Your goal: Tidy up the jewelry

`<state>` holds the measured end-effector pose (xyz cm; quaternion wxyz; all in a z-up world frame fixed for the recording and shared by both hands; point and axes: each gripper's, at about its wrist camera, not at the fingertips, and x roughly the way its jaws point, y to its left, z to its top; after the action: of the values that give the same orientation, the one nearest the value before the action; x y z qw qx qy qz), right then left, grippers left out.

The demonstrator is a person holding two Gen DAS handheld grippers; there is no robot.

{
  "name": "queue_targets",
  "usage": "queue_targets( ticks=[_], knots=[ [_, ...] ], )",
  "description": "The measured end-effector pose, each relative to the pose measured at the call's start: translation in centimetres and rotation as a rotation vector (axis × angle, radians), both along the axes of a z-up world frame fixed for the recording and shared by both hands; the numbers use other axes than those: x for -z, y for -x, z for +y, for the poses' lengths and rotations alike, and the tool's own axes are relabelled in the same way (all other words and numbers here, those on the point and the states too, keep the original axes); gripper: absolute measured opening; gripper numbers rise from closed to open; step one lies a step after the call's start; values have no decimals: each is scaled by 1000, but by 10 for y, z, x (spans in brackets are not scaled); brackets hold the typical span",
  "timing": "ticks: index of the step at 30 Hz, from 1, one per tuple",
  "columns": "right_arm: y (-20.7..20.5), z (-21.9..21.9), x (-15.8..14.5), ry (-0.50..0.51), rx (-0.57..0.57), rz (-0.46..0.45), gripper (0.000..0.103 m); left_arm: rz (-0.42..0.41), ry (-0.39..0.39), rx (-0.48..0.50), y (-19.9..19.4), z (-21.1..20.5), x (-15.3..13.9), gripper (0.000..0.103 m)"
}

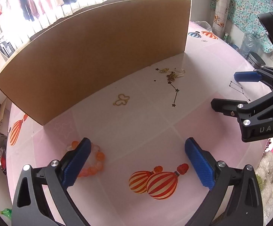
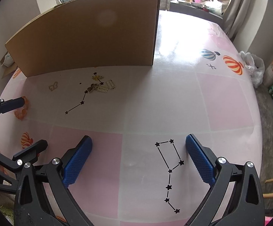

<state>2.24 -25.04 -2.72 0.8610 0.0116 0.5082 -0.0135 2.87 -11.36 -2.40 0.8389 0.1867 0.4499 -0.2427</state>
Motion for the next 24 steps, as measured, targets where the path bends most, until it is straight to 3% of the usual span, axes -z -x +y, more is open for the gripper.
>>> queue_targets(
  ticks=[7,10,15,24],
  knots=[
    [3,7,-2,2,2,-30,95,-15,32,4,4,7,1,98],
    [8,11,-3,4,-3,-48,95,33,72,-15,-1,14,3,98],
    [5,8,-8,18,14,-32,95,40,66,-8,-1,15,1,98],
    [-4,-4,-32,-228,21,-138,92,-59,107,3,-6,9,-16,95]
  ],
)
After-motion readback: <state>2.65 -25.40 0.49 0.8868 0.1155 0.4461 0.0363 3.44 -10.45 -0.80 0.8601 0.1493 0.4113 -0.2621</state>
